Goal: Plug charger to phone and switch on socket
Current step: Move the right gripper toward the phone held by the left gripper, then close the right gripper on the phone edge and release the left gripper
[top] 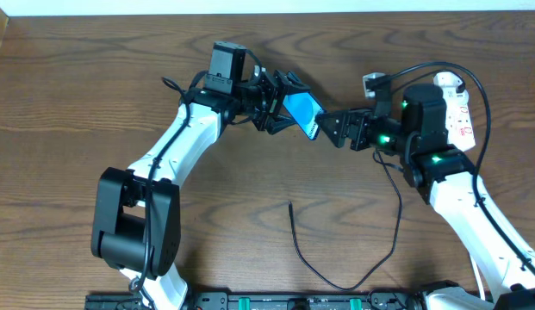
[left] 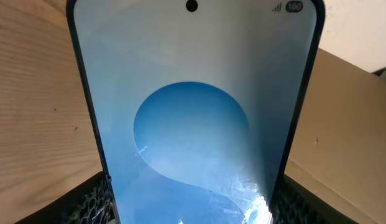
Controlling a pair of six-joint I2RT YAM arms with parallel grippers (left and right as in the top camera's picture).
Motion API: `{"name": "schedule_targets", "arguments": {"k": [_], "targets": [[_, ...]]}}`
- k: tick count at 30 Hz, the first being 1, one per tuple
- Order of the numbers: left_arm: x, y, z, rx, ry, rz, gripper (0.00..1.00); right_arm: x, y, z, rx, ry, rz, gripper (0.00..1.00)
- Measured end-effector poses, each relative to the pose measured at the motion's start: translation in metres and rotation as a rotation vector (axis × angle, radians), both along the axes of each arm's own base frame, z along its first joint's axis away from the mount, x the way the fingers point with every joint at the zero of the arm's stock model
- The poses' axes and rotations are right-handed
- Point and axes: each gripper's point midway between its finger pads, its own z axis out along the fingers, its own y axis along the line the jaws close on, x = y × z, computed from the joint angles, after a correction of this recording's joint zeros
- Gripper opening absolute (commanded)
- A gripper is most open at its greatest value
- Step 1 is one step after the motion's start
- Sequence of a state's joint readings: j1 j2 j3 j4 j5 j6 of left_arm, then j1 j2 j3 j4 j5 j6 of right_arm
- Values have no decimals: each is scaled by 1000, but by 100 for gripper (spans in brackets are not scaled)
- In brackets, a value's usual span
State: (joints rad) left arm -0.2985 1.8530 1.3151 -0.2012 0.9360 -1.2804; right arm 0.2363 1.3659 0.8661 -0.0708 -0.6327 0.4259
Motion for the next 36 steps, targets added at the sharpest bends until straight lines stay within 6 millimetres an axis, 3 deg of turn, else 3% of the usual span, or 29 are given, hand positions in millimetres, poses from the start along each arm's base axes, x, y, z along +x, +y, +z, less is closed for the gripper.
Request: {"name": "schedule_targets", "arguments": {"k": [10, 19, 26, 36], "targets": [[5, 0, -8, 47, 30, 69, 7, -1, 6, -8, -60, -2, -26, 87], [-4, -24, -10, 72, 10, 49, 7, 2, 2, -14, -100, 1, -64, 83], [-3, -25, -10, 75, 18, 61, 8, 4, -4, -19, -128, 12, -98, 78], [-6, -46, 1, 24, 34, 72, 7, 5, -5, -20, -142, 9, -113, 76]]}}
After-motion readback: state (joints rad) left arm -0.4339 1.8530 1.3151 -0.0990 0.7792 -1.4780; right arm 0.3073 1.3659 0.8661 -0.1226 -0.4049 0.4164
